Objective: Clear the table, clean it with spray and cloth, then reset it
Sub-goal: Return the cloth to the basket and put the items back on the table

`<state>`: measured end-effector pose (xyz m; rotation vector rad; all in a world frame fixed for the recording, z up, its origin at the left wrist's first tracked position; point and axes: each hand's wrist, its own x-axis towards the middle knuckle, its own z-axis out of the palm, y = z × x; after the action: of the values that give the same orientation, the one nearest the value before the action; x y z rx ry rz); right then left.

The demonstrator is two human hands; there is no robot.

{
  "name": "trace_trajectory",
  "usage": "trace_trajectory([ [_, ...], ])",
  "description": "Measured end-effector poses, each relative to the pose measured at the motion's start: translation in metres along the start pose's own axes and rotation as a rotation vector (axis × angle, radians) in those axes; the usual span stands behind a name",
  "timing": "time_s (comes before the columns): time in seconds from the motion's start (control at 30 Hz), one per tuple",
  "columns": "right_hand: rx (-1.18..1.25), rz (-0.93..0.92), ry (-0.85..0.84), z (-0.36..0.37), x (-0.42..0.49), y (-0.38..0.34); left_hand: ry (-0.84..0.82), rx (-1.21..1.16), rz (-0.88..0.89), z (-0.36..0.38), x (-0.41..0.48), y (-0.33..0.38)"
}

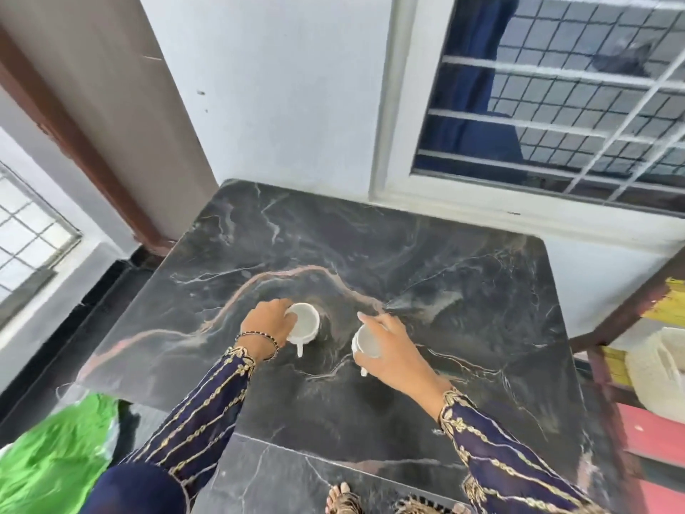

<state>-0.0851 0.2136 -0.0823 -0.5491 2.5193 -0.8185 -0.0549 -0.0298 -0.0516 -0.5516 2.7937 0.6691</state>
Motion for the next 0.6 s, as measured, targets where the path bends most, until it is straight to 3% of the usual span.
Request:
trace_trajectory([
  [0.6, -0.260, 0.069, -0.059, 0.028, 0.005, -0.015, -0.126, 0.010, -0.013, -0.005, 0.013, -0.050],
])
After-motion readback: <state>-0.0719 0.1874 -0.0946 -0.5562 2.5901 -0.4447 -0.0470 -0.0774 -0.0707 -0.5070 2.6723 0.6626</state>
